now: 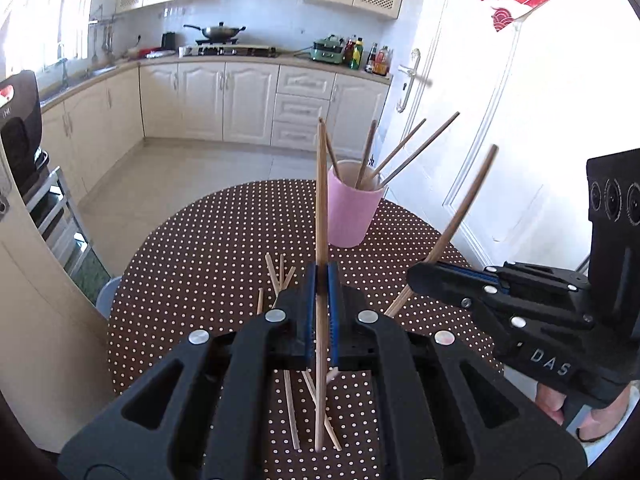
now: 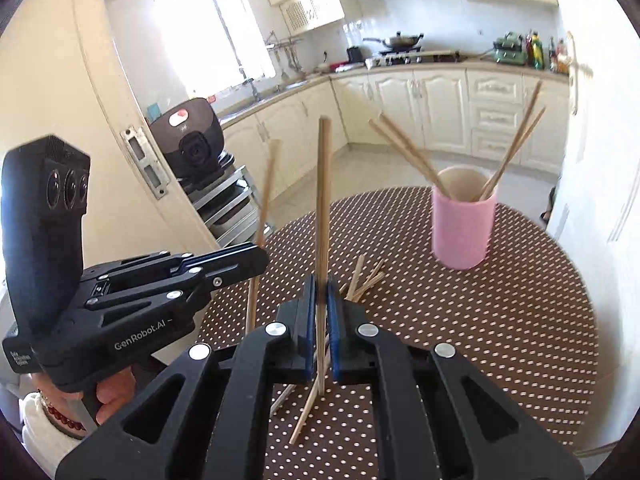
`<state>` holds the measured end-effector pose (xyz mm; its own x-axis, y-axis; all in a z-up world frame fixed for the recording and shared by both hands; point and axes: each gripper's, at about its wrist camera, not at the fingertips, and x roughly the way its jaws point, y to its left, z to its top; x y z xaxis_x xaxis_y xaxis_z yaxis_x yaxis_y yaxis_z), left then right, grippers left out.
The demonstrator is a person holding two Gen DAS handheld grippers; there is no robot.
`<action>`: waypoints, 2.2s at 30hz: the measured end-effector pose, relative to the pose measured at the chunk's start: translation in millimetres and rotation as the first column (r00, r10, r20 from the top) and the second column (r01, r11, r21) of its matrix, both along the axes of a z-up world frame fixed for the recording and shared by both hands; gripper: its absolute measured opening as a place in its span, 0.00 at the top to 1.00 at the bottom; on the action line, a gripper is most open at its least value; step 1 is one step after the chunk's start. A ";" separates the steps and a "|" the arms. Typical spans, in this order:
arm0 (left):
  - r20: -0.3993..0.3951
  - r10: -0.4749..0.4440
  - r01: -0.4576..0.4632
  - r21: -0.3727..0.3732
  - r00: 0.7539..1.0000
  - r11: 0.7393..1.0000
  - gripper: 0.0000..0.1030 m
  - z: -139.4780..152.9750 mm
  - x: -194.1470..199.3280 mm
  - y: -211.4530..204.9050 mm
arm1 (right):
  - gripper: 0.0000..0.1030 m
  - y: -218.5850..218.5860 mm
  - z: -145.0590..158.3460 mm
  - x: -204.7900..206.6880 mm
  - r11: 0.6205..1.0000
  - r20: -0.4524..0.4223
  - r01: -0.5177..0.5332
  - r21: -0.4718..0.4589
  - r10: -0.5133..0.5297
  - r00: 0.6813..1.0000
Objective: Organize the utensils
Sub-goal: 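Lift both held chopsticks upright and carry them over the pink cup, then lower the chopsticks into the cup and open both tools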
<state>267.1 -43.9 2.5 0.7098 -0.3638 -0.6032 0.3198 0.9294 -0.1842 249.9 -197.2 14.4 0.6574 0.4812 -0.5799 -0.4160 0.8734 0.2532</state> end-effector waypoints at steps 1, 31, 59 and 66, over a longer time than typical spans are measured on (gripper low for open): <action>0.012 -0.010 0.010 -0.006 1.000 1.000 0.94 2.3 -2.6 -1.6 | 0.96 -2.2 2.9 -1.2 1.000 0.010 0.006 -0.003 -0.006 1.000; 0.438 0.165 -0.116 -0.137 0.884 0.984 0.94 75.2 68.5 -83.6 | 0.96 -77.2 74.4 52.5 0.964 0.390 0.266 0.023 -0.254 0.885; 0.380 0.091 -0.079 -0.047 0.921 0.996 0.93 23.3 113.7 -112.8 | 0.96 -82.9 44.4 98.1 0.969 0.309 0.246 -0.003 -0.233 0.922; 0.370 0.103 -0.099 -0.029 0.923 0.995 0.93 25.3 112.3 -107.6 | 0.96 -81.4 42.9 105.4 0.967 0.288 0.252 -0.021 -0.236 0.928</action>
<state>379.4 -151.6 27.7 0.9151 -0.2829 -0.2872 0.2715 0.9591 -0.0797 355.3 -278.7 57.3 0.8904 0.2573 -0.3755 -0.2353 0.9663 0.1042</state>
